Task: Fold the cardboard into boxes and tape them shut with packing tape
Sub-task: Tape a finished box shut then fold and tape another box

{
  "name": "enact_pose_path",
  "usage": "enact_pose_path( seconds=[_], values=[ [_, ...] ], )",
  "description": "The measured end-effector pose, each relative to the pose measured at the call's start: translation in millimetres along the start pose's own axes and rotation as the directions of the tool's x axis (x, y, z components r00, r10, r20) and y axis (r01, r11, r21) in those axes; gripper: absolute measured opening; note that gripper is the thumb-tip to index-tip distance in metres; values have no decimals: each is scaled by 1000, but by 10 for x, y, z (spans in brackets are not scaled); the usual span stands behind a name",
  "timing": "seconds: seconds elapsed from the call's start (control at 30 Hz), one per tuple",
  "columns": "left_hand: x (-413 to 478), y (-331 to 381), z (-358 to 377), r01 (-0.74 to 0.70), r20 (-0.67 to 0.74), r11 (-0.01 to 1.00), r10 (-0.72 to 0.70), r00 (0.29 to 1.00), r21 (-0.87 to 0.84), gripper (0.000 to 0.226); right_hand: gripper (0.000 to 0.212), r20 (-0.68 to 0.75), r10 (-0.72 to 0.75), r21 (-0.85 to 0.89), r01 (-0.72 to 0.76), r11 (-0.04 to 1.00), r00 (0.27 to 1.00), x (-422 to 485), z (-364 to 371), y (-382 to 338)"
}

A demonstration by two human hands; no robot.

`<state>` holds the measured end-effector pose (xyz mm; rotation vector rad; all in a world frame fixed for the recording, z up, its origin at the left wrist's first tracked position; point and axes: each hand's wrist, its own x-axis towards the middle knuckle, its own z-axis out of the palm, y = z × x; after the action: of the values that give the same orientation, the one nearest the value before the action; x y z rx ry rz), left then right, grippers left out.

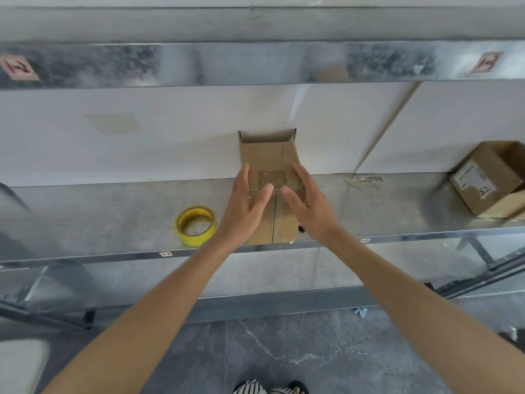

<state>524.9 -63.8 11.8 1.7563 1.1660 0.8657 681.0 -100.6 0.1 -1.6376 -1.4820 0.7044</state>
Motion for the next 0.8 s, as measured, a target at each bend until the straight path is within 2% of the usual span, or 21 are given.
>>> enact_pose_path(
  seconds=[0.1,0.17,0.23,0.37,0.47,0.67,0.73,0.8],
  values=[
    [-37,42,210,23,-191,983,-58,980,-183,66,58,-154,86,252,-45,967,984,-28,207,-59],
    [-33,53,335,19,-319,976,-89,944,-215,65,54,-226,145,353,-58,934,963,-48,302,-139],
    [-17,35,409,-11,-403,979,-73,912,-203,61,55,-274,187,377,-74,923,943,-37,373,-162],
    [1,10,438,-6,-452,986,-70,889,-165,48,56,-313,202,346,-87,934,928,-18,394,-154],
    [-24,27,391,-18,-442,991,-42,896,-131,44,46,-298,191,340,-83,937,935,-39,337,-148],
    [-36,3,164,29,-277,993,-60,959,-113,43,32,-268,142,244,-76,967,953,-83,143,-232],
    [30,-19,-10,56,-184,996,-67,981,-65,38,31,-235,186,181,-145,973,954,-20,44,-247],
    [128,-7,-196,146,-67,987,-151,986,-73,50,28,-190,257,157,-229,961,947,73,-44,-269]
  ],
)
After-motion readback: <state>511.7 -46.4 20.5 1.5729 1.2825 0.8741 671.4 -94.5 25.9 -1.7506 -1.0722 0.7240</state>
